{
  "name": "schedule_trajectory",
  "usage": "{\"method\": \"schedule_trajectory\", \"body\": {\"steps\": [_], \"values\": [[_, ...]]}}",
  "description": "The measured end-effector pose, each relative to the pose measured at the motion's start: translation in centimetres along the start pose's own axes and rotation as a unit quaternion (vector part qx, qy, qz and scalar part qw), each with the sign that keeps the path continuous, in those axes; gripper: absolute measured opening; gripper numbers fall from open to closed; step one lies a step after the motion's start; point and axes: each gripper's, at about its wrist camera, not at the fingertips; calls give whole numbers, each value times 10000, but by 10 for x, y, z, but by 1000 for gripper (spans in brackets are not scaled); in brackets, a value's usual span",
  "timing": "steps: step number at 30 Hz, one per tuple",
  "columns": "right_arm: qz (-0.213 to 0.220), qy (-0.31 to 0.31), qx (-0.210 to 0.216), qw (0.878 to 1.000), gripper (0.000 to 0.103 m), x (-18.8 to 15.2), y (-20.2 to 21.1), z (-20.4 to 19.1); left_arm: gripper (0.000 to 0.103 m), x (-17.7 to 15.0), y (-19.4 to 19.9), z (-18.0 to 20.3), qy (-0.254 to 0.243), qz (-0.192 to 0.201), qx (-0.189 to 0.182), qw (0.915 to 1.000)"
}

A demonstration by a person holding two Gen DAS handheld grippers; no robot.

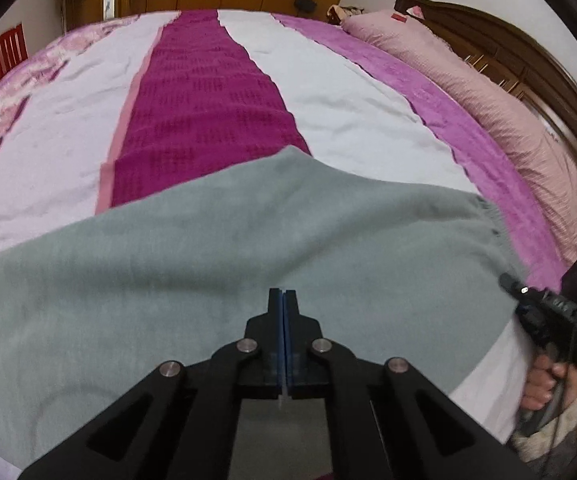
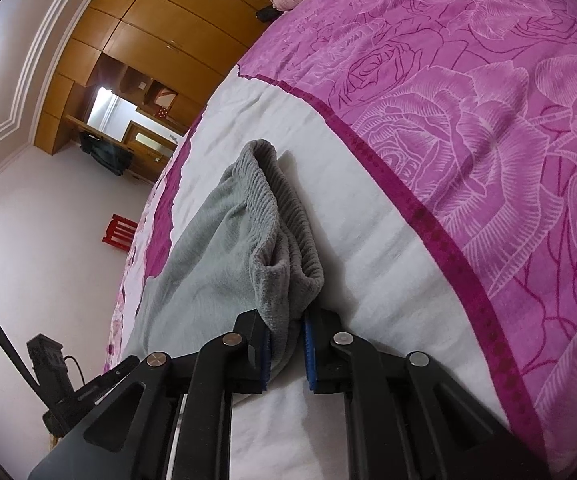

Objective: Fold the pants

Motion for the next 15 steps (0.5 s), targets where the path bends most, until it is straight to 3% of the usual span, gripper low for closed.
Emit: {"method": "schedule_trajectory", "body": {"steps": [3,7,11,15], "values": [[-6,-6,11,10000,13,0,1,1,0,1,-19,-6,197,-299,122,9993],[-10,36,2,10000,13,0,1,1,1,-1,-27,-15,562,-253,45,9981],[-10,75,-32,10000,13,-1,0,-1,1,-2,-28,-3,245,-175,350,9989],[11,104,-62,9999,13,-1,0,-4,1,-5,-29,-4,270,-143,337,9990]]}}
Point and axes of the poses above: each gripper's, at about its wrist camera, not at the fingertips, and y roughly against the way its jaws point, z to its right, x to its top, and after that the axes turned 2 degrees about -x, right-handed
